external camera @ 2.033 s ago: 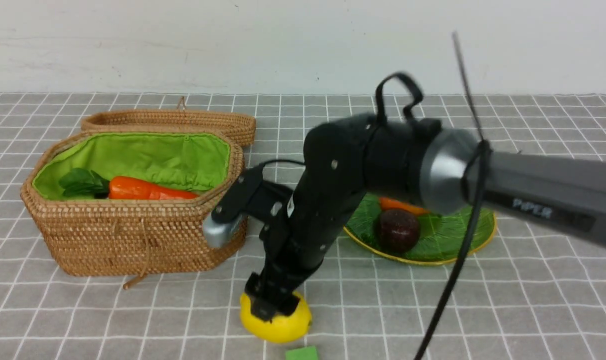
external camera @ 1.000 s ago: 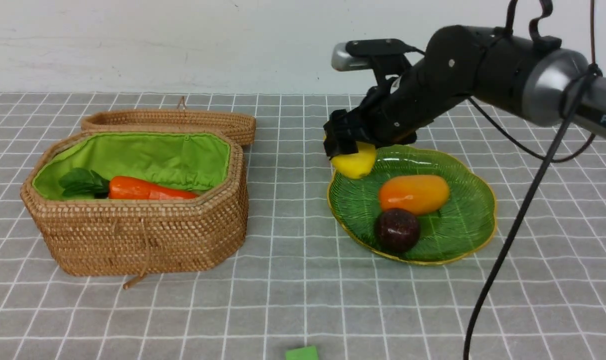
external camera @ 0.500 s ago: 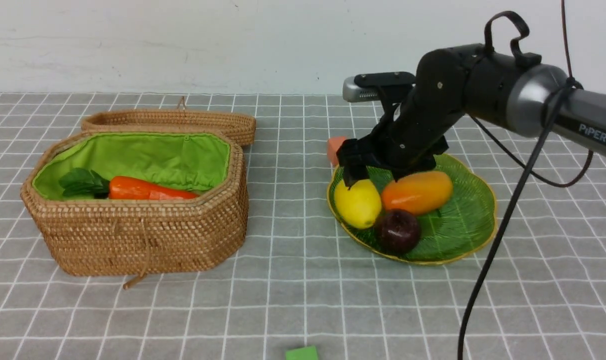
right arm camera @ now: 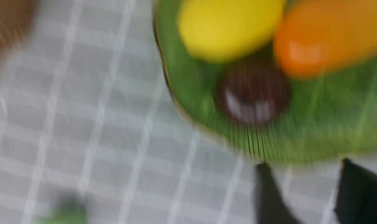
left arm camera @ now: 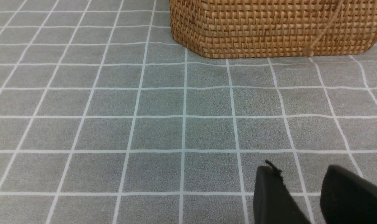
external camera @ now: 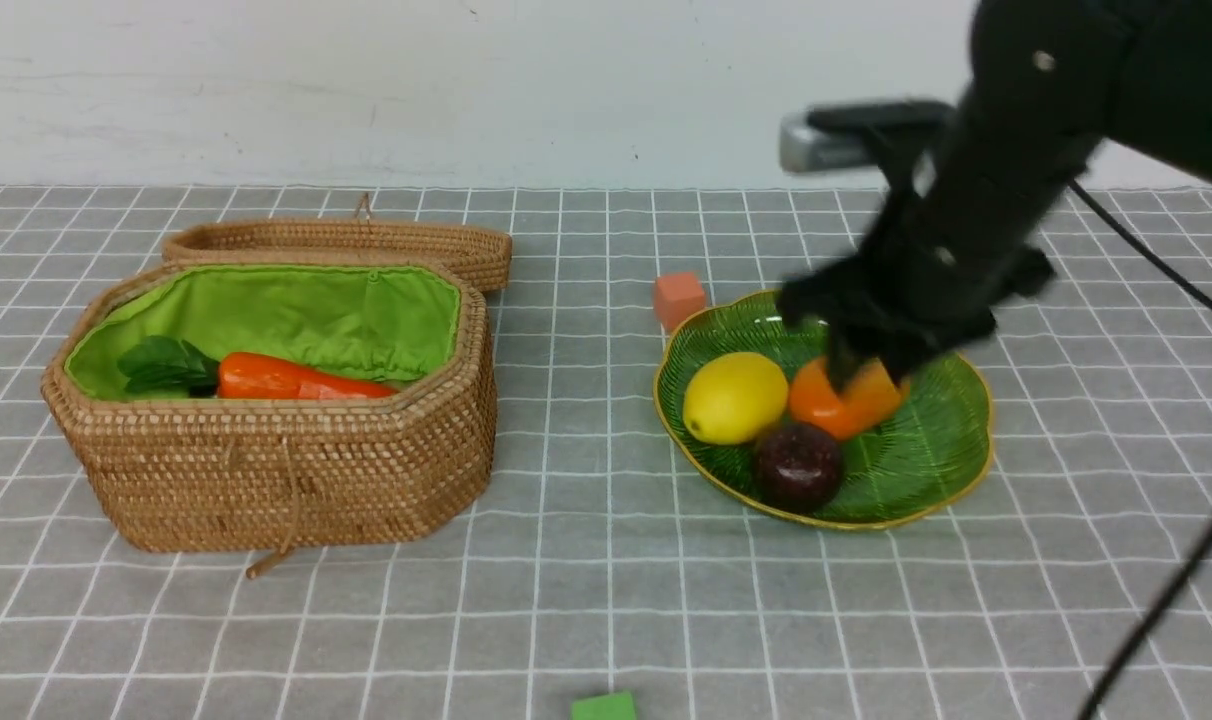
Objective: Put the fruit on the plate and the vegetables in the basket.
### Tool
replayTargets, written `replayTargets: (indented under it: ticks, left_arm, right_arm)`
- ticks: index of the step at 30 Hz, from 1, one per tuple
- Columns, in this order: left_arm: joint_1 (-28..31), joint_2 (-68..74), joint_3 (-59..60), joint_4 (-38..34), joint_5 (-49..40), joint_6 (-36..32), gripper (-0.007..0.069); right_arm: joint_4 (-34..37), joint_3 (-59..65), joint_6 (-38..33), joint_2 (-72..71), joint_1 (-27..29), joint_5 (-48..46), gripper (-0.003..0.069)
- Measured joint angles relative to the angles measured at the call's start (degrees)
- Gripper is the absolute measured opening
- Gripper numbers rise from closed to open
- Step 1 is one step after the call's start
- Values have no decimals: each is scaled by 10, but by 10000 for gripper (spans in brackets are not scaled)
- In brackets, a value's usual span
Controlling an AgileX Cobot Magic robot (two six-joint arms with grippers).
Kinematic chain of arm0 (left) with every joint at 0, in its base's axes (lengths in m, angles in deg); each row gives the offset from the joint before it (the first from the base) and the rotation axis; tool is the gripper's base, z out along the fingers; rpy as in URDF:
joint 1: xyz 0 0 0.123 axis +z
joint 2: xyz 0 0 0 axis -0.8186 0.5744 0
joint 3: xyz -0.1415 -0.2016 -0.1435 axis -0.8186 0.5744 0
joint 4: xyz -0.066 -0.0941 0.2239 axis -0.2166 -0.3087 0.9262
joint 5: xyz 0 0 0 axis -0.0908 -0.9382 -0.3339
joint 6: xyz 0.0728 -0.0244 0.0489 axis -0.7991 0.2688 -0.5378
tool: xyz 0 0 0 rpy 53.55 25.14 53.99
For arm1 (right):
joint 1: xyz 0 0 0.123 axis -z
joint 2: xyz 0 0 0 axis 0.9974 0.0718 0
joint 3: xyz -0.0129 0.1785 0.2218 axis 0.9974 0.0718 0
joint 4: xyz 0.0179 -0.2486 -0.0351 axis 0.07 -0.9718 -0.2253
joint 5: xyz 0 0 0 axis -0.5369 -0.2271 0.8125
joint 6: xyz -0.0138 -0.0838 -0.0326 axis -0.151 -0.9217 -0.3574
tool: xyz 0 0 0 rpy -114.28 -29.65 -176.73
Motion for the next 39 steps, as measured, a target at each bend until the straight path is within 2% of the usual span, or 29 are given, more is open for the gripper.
replayTargets:
  ticks: [3, 5, 6, 8, 14, 25, 28, 31, 32, 35, 38, 39]
  left_arm:
    - [0, 0, 0, 0, 0, 0, 239]
    - [0, 0, 0, 0, 0, 0, 239]
    - [0, 0, 0, 0, 0, 0, 239]
    - [0, 0, 0, 0, 0, 0, 239]
    - [0, 0, 0, 0, 0, 0, 239]
    - [0, 0, 0, 0, 0, 0, 239]
    - [0, 0, 0, 0, 0, 0, 239]
    - [0, 0, 0, 0, 0, 0, 239]
    - [0, 0, 0, 0, 0, 0, 239]
    - [0, 0, 0, 0, 0, 0, 239]
    - [0, 0, 0, 0, 0, 0, 239]
    - [0, 0, 0, 0, 0, 0, 239]
  right_arm:
    - [2, 109, -9, -46, 0, 7, 56]
    - [2, 159, -10, -64, 0, 24, 4]
    - [3, 233, -10, -90, 0, 50, -14]
    - [7, 323, -10, -120, 0, 83, -16]
    - [17, 429, -10, -138, 0, 81, -16]
    - [16, 436, -10, -164, 0, 33, -9]
    - [11, 436, -10, -235, 0, 75, -7]
    - [-2, 450, -10, -343, 16, 178, -6]
    - [-2, 463, -10, -395, 32, 225, -3]
    - [-4, 486, -10, -465, 60, 261, -1]
    - [-34, 559, -10, -610, 136, 296, 3]
    - [-34, 564, -10, -617, 140, 299, 3]
